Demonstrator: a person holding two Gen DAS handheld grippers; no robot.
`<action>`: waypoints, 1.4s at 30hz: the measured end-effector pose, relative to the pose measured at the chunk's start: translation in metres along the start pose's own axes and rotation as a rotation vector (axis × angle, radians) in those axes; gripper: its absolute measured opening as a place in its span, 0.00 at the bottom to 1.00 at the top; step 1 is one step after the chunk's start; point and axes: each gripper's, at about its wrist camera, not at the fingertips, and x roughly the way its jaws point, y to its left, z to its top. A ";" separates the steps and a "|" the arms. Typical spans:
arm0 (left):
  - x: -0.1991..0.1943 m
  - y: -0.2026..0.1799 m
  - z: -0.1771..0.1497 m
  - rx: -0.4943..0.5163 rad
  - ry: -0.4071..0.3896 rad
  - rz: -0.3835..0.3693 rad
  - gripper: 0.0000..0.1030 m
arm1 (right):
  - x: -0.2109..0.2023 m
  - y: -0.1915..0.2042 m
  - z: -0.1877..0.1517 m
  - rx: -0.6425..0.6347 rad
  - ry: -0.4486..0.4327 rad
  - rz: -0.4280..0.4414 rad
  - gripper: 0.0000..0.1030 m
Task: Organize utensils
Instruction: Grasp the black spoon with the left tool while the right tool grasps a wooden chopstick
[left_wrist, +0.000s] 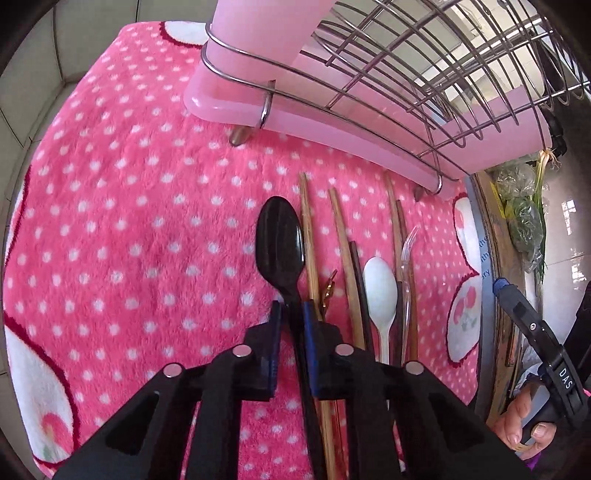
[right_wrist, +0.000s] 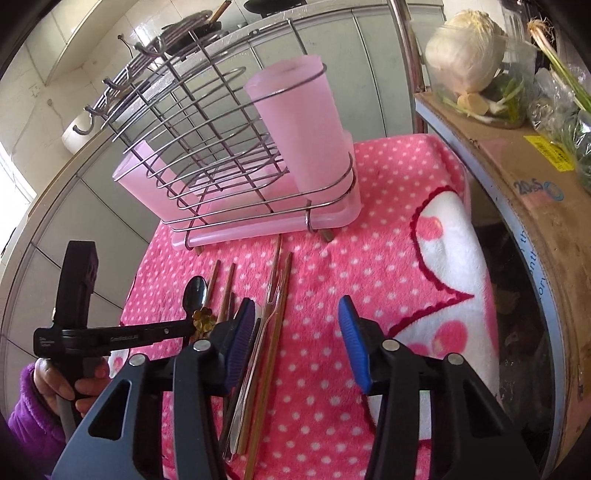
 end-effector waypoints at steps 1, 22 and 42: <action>0.000 0.001 0.000 -0.006 -0.005 -0.008 0.07 | 0.001 -0.001 0.000 0.005 0.006 0.002 0.42; -0.035 0.038 -0.009 0.018 -0.082 0.106 0.03 | 0.073 0.019 -0.021 0.012 0.256 -0.033 0.25; -0.016 0.028 -0.001 0.039 -0.017 0.108 0.05 | 0.048 0.002 -0.037 0.056 0.311 -0.098 0.18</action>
